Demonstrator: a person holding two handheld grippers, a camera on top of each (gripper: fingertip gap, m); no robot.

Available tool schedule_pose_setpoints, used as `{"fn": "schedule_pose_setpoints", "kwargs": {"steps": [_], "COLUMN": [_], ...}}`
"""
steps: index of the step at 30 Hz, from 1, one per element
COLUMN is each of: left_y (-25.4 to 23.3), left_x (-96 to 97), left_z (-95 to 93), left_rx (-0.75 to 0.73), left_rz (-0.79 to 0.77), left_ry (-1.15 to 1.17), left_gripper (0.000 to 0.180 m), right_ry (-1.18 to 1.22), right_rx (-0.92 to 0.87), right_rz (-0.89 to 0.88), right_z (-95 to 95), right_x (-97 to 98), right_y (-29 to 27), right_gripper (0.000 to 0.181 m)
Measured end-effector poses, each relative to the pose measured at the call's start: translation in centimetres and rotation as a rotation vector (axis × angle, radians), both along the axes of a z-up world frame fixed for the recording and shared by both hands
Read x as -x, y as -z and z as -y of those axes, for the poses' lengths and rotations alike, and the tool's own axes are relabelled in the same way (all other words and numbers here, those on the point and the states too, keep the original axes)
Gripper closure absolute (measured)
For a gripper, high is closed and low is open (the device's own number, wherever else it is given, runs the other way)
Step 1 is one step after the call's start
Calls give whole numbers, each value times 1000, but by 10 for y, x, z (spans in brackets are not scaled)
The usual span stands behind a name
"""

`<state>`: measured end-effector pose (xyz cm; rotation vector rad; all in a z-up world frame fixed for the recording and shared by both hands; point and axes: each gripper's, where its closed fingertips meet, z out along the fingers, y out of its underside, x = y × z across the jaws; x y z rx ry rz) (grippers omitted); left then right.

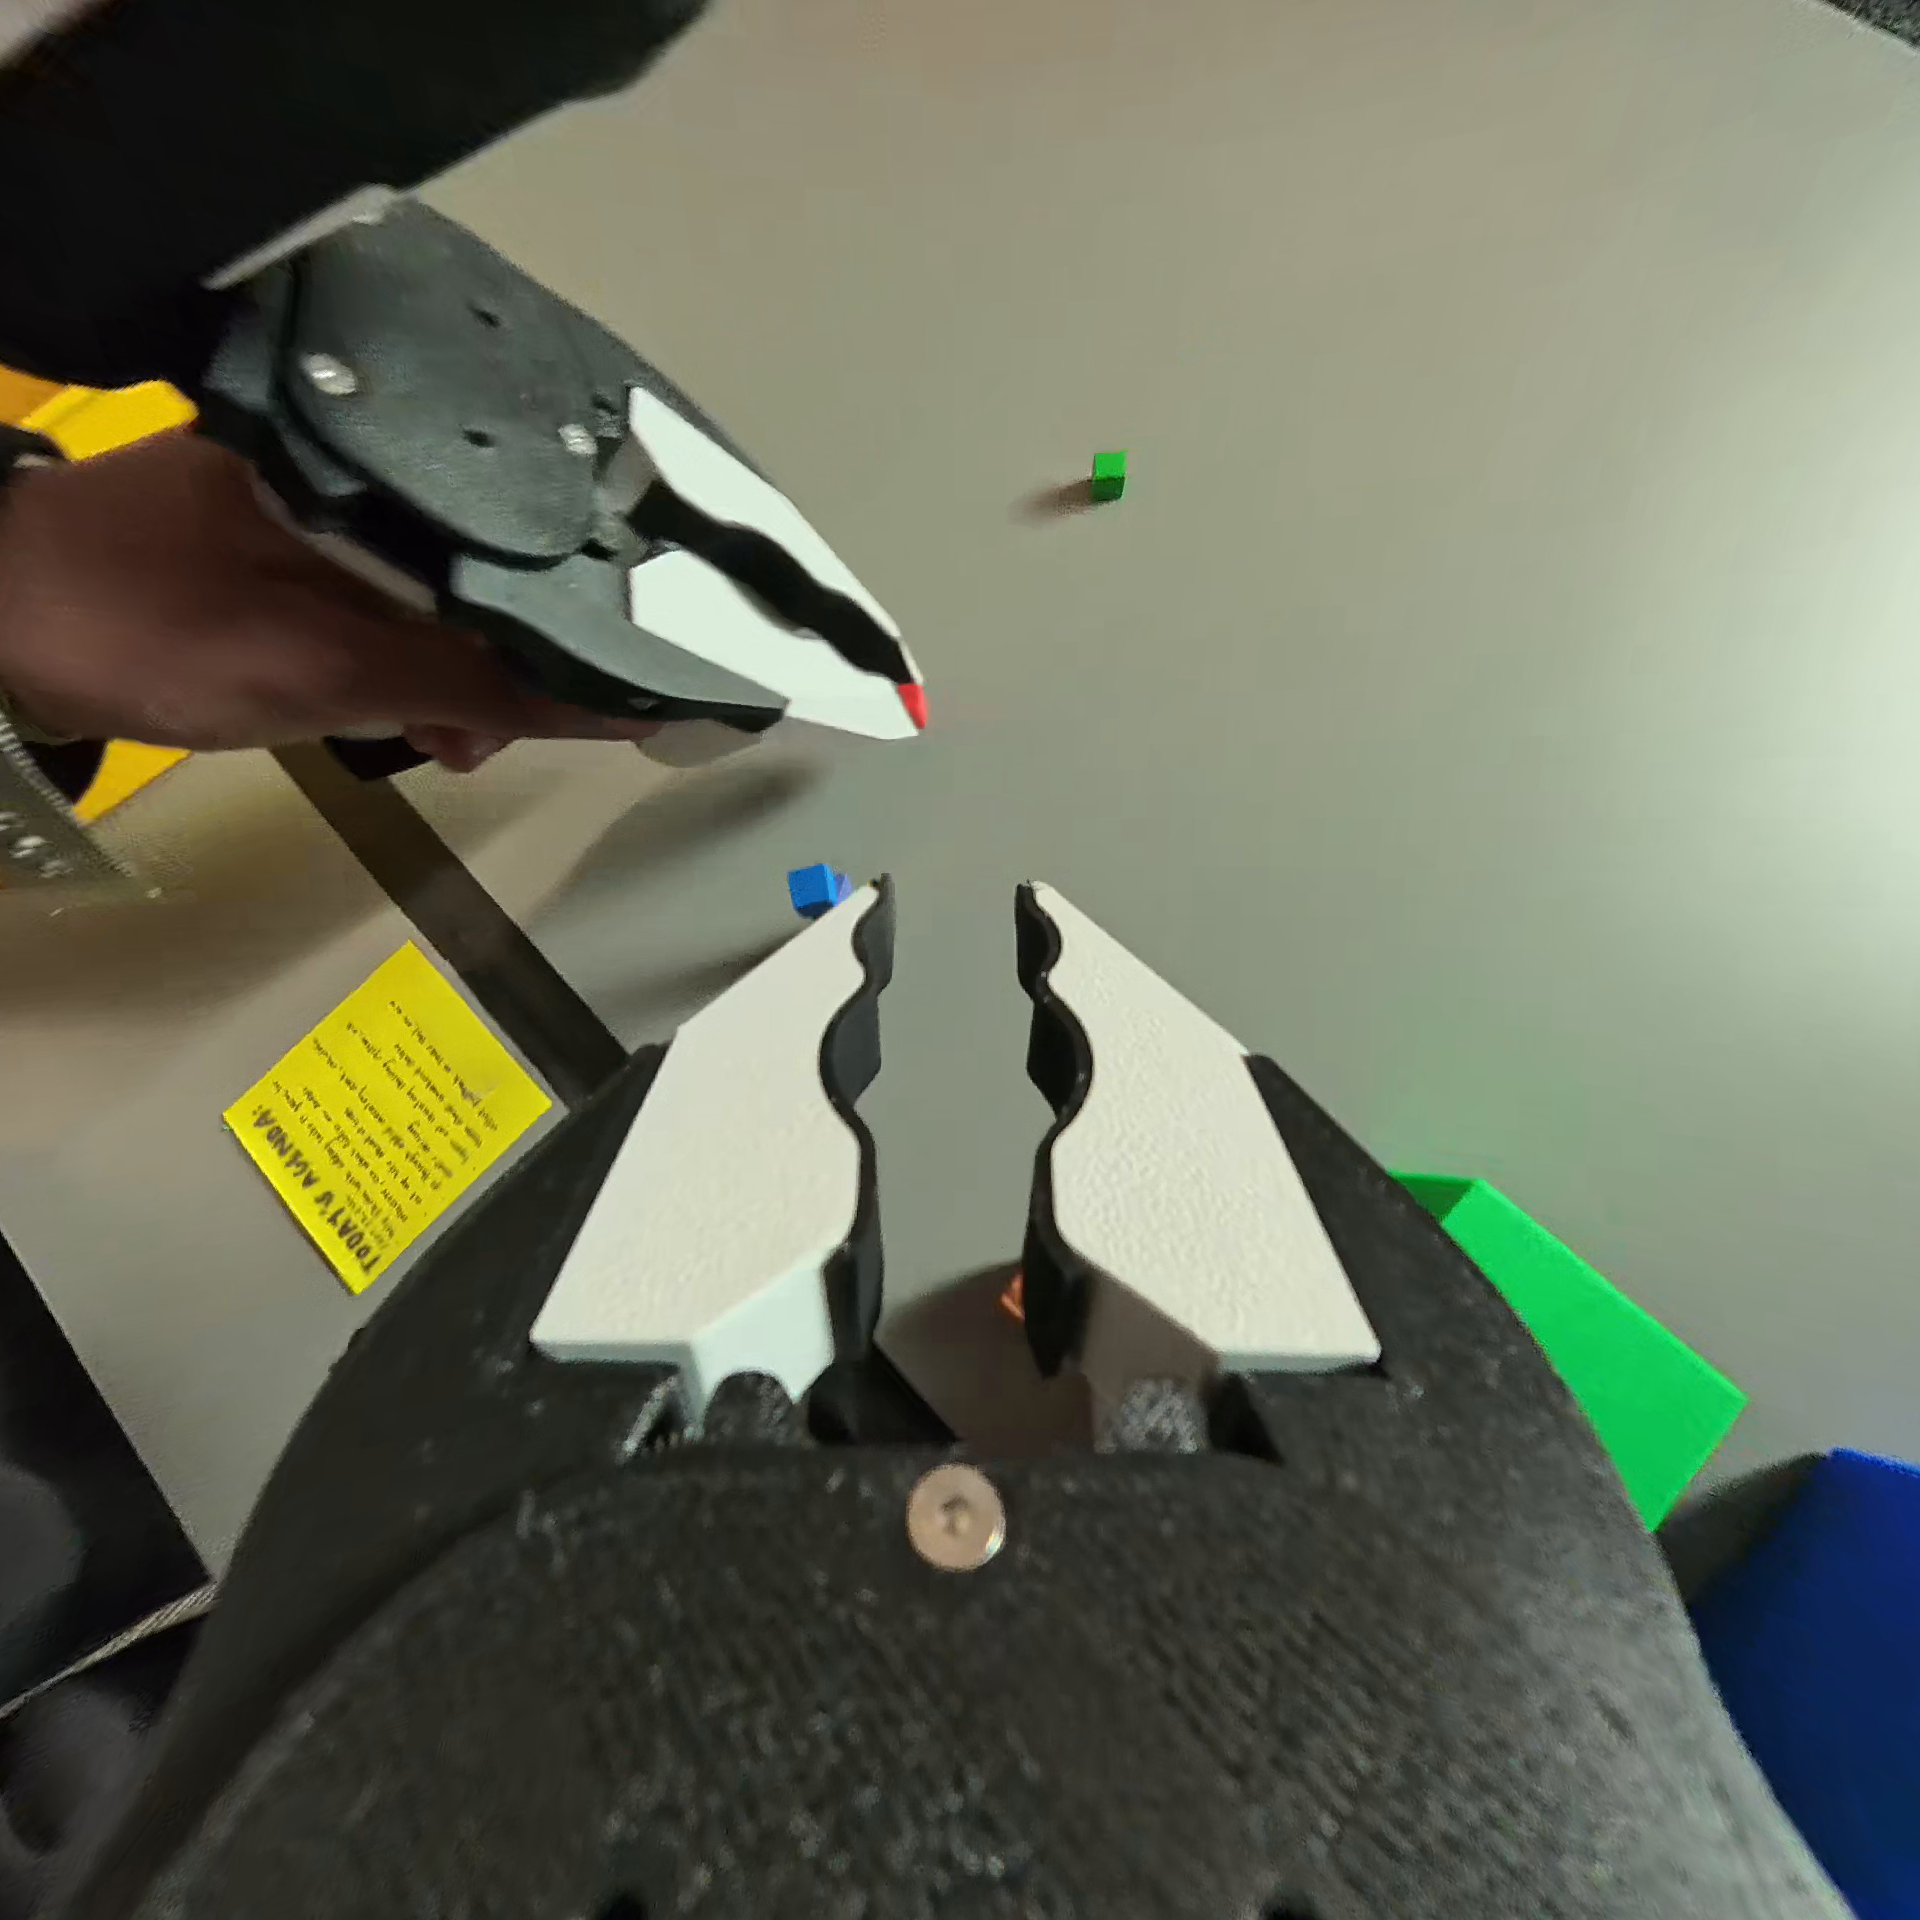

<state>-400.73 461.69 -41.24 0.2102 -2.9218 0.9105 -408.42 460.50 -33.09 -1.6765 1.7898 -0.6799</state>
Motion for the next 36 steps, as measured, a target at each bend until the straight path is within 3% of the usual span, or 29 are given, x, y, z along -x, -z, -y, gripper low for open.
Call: {"fn": "schedule_pose_setpoints", "kwargs": {"steps": [6, 18, 20, 22, 25, 32, 36], "left_y": [-36, -66, -66, -66, -69, -77, -82], "left_x": [-8, 5, 9, 12, 16, 24, 28], "left_z": [-34, -88, -92, -95, -97, -96, -96], "left_rx": [78, 122, 123, 125, 133, 147, 157], "left_rz": [-62, -126, -133, -141, -155, -145, -135], "left_ry": [-155, -280, -277, -274, -259, -147, -68], "left_gripper": [173, 173, 172, 172, 172, 173, 173], "right_ry": [-50, -157, -171, -178, -158, -59, -46], "right_rx": [-2, 12, 11, 25, 22, 16, 41], "right_rz": [17, -120, -136, -158, -144, 11, -5], "right_z": [20, 52, 51, 51, 51, 32, 5], "right_x": [-60, -172, -177, -178, -177, -129, -74], "right_y": [6, 85, 91, 94, 81, -7, -17], "right_gripper": [158, 154, 157, 172, 172, 172, 172]}}
